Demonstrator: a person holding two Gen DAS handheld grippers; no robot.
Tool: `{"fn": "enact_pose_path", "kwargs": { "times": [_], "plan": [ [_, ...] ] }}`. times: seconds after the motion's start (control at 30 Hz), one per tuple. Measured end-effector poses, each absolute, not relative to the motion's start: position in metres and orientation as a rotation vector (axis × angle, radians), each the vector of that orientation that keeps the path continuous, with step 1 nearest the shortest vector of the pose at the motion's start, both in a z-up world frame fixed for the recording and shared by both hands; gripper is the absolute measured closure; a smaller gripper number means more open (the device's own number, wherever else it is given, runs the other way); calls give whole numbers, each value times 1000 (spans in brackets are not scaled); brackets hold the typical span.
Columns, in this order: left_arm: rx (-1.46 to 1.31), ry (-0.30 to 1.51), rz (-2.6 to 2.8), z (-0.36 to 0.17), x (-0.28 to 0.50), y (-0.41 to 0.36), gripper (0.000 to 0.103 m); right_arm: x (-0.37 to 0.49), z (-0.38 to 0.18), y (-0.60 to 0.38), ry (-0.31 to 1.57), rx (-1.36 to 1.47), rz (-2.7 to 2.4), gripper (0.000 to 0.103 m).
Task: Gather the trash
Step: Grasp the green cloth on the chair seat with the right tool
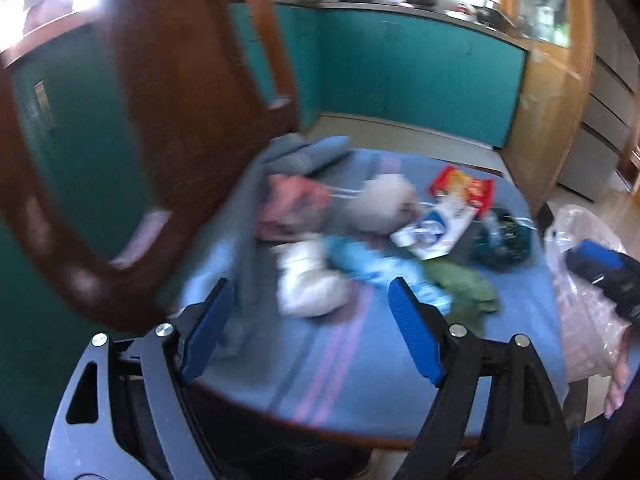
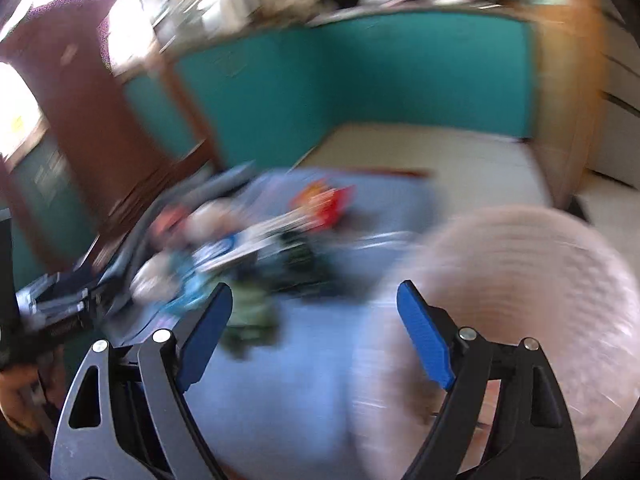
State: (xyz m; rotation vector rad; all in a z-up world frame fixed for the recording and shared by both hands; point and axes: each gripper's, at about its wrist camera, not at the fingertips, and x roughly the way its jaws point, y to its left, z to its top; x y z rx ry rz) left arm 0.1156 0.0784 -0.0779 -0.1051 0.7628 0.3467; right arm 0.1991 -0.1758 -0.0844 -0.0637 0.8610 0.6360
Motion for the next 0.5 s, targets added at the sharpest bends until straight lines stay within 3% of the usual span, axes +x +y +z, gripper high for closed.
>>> {"fn": "enact_pose_path", "kwargs": {
  "times": [0.17,0.5],
  "plan": [
    [-125,771,385,-78,96,100,20,208,-110,-103,920,-239,700,31],
    [-127,806,356,-92,95,99,20,217,-152,-88,978,-287,651,75]
  ]
}}
